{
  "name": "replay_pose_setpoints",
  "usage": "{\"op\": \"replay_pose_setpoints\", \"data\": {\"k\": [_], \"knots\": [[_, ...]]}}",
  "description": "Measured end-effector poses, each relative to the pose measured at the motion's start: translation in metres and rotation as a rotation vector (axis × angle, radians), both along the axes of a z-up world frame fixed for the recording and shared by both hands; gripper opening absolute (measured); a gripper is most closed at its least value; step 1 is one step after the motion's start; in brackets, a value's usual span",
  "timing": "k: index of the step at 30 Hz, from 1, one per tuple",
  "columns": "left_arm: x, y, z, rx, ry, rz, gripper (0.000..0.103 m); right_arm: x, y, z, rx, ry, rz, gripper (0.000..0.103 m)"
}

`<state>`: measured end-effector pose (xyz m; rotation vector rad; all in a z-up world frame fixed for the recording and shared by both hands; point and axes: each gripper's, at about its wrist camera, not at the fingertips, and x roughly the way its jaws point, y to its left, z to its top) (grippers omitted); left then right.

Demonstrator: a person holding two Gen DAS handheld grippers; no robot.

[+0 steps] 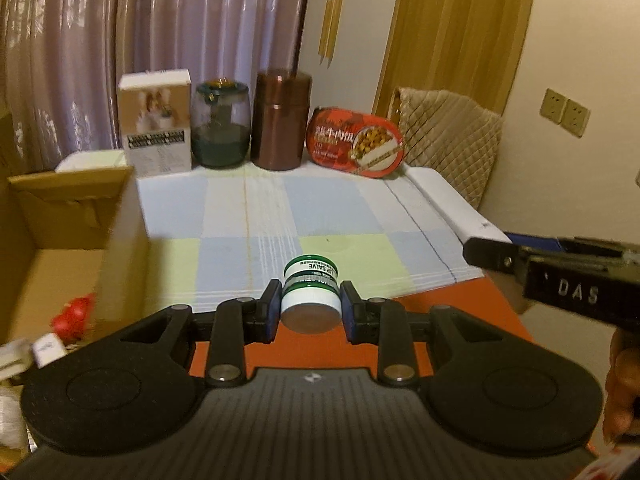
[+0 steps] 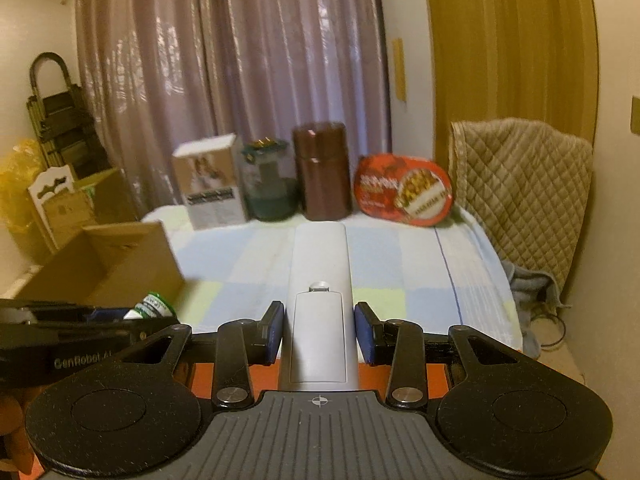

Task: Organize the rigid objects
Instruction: 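Carry the pill bottle and long white remote over the cardboard box with both tools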

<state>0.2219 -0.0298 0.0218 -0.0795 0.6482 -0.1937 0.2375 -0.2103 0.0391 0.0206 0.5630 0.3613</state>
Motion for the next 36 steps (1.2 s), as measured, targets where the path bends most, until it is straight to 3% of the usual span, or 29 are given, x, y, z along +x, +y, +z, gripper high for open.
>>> {"op": "replay_pose_setpoints", "data": {"k": [7, 16, 26, 36], "knots": [[-0.052, 0.032, 0.046, 0.007, -0.056, 0.006, 0.026, -0.044, 0.022, 0.043, 0.036, -0.027, 0.032, 0.035], [-0.109, 0.081, 0.078, 0.008, -0.088, 0.057, 0.026, -0.095, 0.065, 0.066, 0.075, -0.032, 0.095, 0.035], [-0.145, 0.144, 0.091, 0.020, -0.092, 0.146, 0.025, -0.116, 0.129, 0.075, 0.084, -0.037, 0.199, 0.035], [-0.150, 0.190, 0.088, 0.030, -0.074, 0.220, 0.026, -0.111, 0.181, 0.063, 0.063, -0.026, 0.275, 0.035]]}}
